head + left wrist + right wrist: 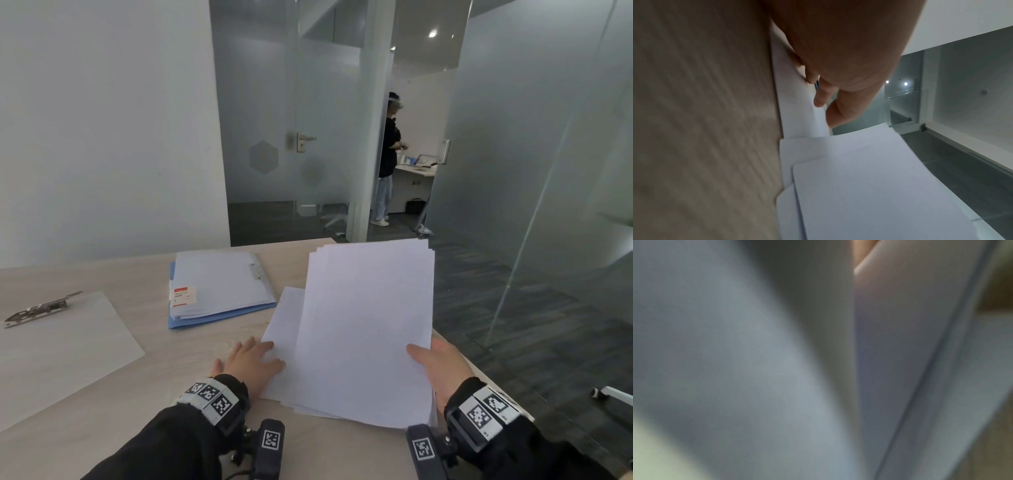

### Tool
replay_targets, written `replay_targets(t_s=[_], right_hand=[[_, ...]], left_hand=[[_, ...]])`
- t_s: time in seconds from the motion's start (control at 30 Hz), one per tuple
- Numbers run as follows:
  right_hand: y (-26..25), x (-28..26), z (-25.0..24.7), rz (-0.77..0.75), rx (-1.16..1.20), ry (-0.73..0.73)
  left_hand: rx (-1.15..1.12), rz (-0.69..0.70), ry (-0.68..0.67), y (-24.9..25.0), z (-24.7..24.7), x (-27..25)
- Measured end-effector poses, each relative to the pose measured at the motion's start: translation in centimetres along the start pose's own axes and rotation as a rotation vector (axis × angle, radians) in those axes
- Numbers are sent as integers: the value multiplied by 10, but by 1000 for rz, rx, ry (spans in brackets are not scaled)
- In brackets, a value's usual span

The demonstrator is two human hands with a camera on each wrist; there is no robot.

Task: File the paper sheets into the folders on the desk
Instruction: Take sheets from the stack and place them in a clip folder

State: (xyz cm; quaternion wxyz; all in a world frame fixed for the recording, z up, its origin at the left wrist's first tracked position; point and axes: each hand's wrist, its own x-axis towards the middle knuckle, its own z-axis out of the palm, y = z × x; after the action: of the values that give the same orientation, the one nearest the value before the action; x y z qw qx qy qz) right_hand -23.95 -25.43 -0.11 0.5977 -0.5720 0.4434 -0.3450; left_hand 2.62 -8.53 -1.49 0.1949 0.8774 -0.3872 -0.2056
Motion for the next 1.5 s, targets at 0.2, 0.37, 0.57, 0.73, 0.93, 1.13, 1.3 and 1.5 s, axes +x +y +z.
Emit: replay_targets(t_s=[0.2, 0.37, 0.57, 0.73, 0.93, 1.13, 1.3, 1.5], right_hand=[[-18, -9, 7, -135, 193, -27], [-26, -12, 15, -202, 254, -64], [-16, -17, 15, -144, 268, -130], [-12, -17, 18, -114, 299, -149], [-9, -17, 18, -96, 282, -141], [-8, -20, 23, -85, 253, -112], [-21, -27, 41, -113, 196, -210], [-25, -39, 93, -186, -75, -347]], left_hand=[[-646, 201, 213, 38, -29, -18], [-880, 372, 368, 68, -41, -28], [-980, 369, 365, 62, -12, -36], [-995, 356, 340, 60, 9, -38], [-929, 297, 239, 56, 20, -36], [-922, 243, 164, 47, 25, -36], [-982, 224, 234, 33, 1, -42], [-1133, 64, 258, -13, -40, -51]])
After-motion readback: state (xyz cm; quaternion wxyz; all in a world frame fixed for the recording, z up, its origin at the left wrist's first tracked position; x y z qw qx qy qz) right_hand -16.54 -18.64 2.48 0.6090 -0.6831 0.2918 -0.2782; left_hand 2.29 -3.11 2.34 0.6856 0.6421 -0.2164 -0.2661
